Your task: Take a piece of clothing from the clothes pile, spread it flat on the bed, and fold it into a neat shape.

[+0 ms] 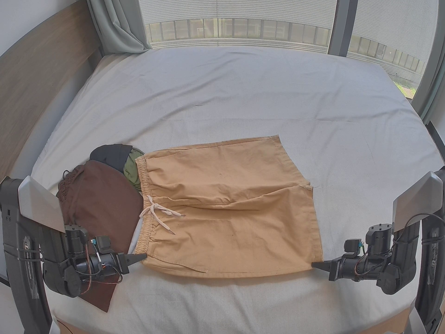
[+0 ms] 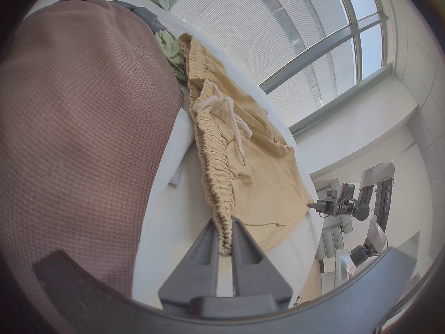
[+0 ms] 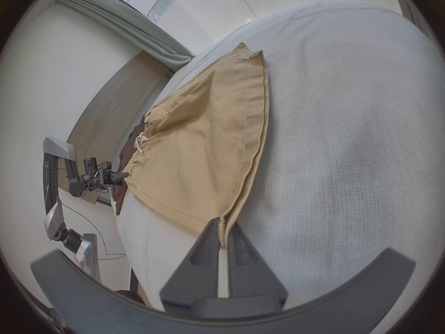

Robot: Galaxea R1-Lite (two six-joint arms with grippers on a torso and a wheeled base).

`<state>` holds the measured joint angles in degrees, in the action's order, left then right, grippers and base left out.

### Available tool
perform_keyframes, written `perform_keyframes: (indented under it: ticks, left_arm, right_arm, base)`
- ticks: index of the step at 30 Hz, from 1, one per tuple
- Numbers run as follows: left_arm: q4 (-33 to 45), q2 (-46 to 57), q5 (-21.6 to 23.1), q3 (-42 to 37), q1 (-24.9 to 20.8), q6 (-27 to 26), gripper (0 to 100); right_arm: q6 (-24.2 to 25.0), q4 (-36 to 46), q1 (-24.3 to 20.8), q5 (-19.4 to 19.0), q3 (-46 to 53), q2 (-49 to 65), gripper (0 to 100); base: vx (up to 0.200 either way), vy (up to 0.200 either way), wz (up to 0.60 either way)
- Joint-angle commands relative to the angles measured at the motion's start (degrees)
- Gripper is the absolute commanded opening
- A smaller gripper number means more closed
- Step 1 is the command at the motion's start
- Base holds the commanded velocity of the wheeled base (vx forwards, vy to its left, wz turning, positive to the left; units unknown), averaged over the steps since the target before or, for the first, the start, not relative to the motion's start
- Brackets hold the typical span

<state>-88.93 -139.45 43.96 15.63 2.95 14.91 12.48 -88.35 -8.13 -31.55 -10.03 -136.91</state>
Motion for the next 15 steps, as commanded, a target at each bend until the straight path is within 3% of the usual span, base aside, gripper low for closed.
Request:
perform_keyframes:
  ticks: [1, 6, 15]
  left_arm:
    - [-0.01, 1.28, 0.07, -1.65, 0.74, -1.20, 0]
    - [0.07, 0.93, 0.86, -3.32, 1.36, -4.98, 0]
    - [0.07, 0.93, 0.95, -4.91, 1.36, -6.03, 0]
  right_arm:
    - [-0.09, 0.02, -0.31, 0.00, 1.24, 1.12, 0]
    - [-1.94, 0.10, -0.39, 0.00, 2.47, 1.39, 0]
    - [-4.57, 0.10, -0.31, 0.00, 4.85, 1.47, 0]
  base:
    - [0.000, 0.000, 0.00]
    - [0.000, 0.000, 0.00]
    - [0.000, 0.000, 0.00]
